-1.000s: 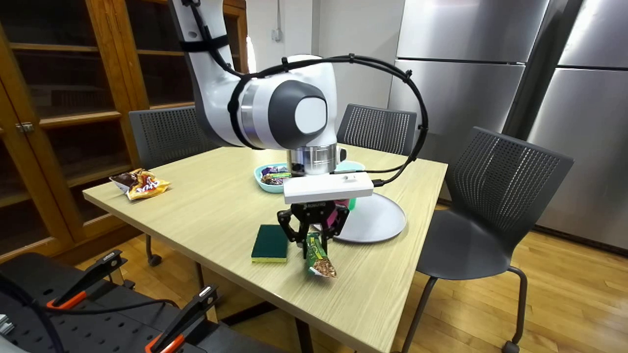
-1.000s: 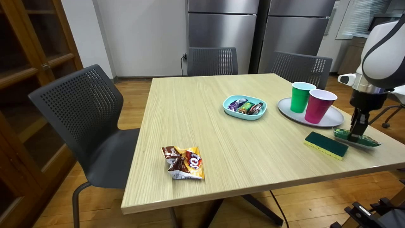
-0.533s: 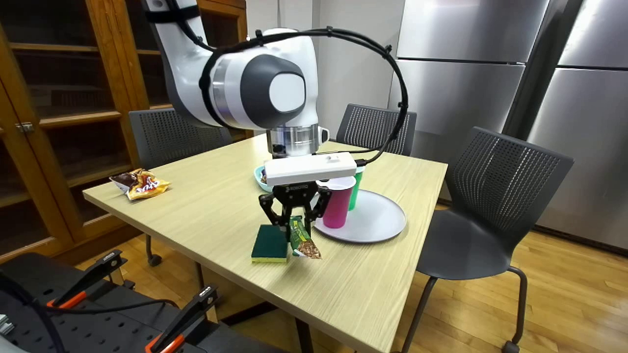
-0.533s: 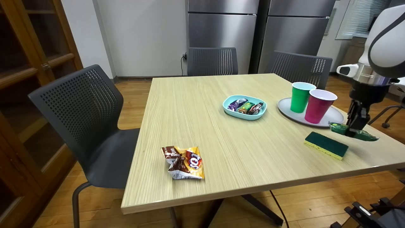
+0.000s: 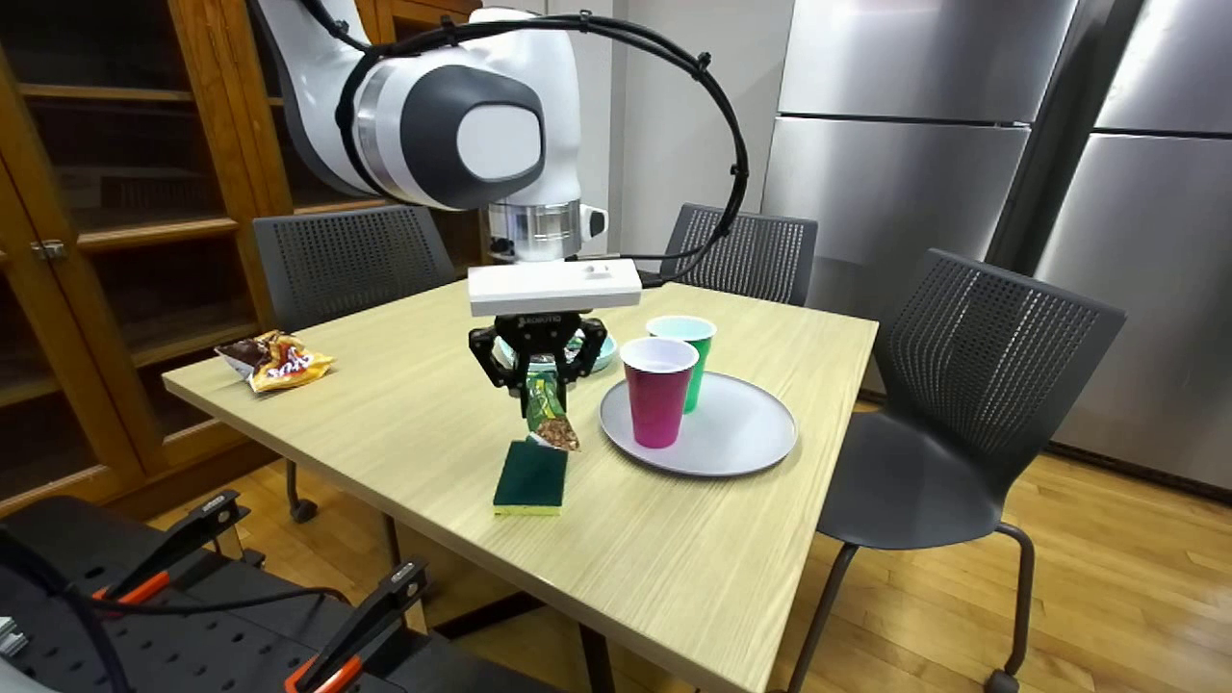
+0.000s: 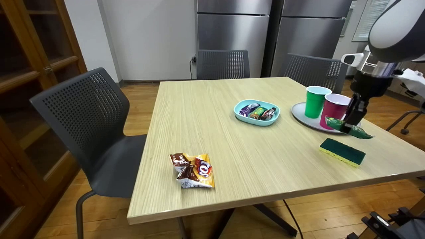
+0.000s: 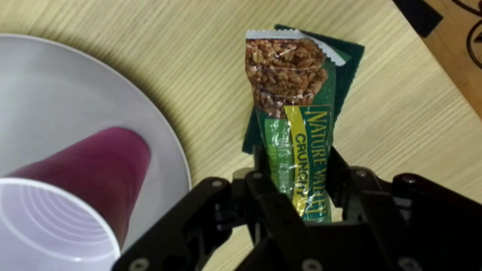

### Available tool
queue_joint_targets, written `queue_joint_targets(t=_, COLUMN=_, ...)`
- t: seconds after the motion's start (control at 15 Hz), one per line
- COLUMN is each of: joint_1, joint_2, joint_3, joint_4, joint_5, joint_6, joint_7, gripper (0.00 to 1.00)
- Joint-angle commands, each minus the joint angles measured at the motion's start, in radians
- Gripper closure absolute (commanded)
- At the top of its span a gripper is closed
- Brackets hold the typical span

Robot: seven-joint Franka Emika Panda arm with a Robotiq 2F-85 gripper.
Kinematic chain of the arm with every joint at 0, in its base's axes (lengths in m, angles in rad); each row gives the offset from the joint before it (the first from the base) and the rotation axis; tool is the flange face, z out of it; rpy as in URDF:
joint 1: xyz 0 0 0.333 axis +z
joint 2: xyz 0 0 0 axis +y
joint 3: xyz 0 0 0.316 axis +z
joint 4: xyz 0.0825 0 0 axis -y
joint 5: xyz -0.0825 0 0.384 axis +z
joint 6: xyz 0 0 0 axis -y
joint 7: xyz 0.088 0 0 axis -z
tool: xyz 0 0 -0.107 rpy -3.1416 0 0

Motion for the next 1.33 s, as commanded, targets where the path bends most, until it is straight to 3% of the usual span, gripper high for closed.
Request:
queue_joint_targets(t=0.0, joint_1=0.02, joint_2=-0.027, joint_3=0.036, joint_4=0.027, joint_5=0.102, joint_6=-0.012, joint_7=-0.021, gripper=0.87)
queue_joint_targets(t=0.47, joint_1=0.082, joint_2=0.01, joint_3=0.039, joint_4=0.139, joint_5=0.165, joint_6=-0.027, joint_7=0.053, gripper=0.87)
queue_joint_targets(t=1.27, joint_1=0.171, joint_2=0.201, joint_3=0.026, joint_4=0.418, joint_5=0.044, joint_6=-0.06, joint_7=0.308, gripper=0.87)
